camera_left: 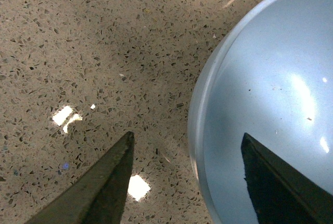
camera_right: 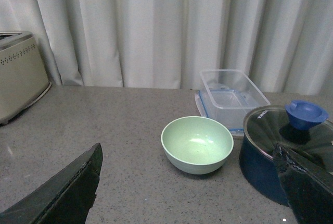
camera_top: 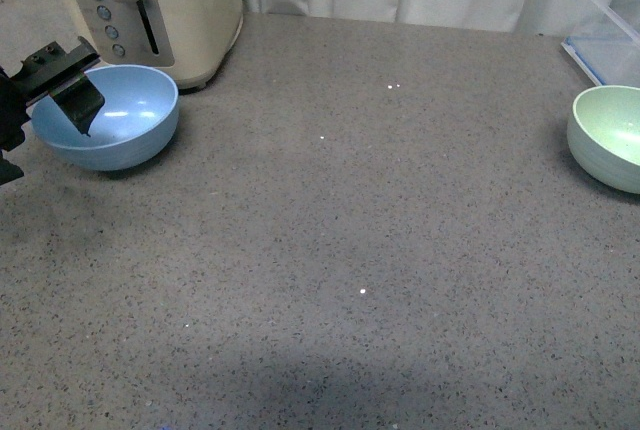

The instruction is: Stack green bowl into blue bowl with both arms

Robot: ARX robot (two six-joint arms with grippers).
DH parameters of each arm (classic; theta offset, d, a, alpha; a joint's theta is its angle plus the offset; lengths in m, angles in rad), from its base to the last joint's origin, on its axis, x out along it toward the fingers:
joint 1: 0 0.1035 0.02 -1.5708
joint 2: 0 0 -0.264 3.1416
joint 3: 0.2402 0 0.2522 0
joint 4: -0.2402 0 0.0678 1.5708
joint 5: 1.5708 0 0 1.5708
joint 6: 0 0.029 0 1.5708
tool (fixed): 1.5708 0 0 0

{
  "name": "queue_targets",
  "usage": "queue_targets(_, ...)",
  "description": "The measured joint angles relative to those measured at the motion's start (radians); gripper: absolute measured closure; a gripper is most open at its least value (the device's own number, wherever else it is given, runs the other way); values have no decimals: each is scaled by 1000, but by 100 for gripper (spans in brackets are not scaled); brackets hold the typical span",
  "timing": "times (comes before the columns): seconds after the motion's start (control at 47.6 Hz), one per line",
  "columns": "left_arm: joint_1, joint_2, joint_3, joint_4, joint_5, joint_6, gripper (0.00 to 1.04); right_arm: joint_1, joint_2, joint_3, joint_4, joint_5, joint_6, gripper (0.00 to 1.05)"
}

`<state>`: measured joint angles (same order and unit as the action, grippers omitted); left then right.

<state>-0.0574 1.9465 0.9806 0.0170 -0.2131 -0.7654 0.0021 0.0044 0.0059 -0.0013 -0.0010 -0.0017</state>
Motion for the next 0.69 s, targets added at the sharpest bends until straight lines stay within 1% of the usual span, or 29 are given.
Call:
queue_targets(0.021, 0, 2, 0, 0, 0, 0, 43, 0, 0, 0, 0, 0, 0, 9)
queue_targets(0.084, -3, 7, 4, -4, 2, -1, 53, 0, 0, 0, 0, 0, 0, 9)
queue_targets(0.168, -5, 10, 5, -8, 3, -2, 64, 0, 0, 0, 0, 0, 0, 9)
queue_targets(0.336, -10, 11, 9, -10, 0, 5, 93, 0, 0, 0, 0, 0, 0, 9)
queue_targets(0.399, -12, 11, 12, -10, 2, 16, 101, 0, 0, 0, 0, 0, 0, 9)
queue_targets(0.546, -35, 6, 21, -10, -5, 63, 101, 0, 0, 0, 0, 0, 0, 9)
queue_targets(0.63, -72, -12, 23, -21, 1, 101, 101, 0, 0, 0, 0, 0, 0, 9)
queue_targets(0.693, -114, -33, 24, -31, 26, 129, 101, 0, 0, 0, 0, 0, 0, 9)
